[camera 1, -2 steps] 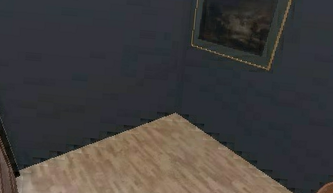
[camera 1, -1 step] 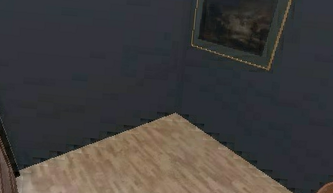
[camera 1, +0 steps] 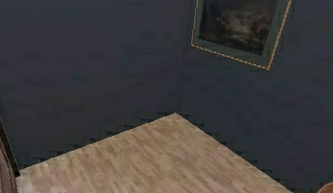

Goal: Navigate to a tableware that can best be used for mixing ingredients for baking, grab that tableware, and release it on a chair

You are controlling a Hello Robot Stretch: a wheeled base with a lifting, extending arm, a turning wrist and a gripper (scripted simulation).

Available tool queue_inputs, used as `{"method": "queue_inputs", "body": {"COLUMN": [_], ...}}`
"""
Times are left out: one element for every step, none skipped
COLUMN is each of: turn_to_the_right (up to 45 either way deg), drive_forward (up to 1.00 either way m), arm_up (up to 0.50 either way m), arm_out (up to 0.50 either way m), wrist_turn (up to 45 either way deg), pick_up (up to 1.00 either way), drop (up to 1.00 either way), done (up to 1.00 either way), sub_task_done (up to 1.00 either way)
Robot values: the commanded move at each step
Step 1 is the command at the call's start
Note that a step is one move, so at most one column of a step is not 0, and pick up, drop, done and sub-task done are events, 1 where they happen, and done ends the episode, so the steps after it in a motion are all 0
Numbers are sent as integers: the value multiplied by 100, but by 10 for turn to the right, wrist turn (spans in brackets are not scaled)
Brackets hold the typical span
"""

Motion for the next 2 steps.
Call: {"method": "queue_inputs", "body": {"turn_to_the_right": [0,0], "drive_forward": [0,0], "arm_up": [10,8], "arm_out": [0,0], "wrist_turn": [0,0], "pick_up": [0,0], "drop": [0,0], "done": [0,0], "sub_task_done": [0,0]}}
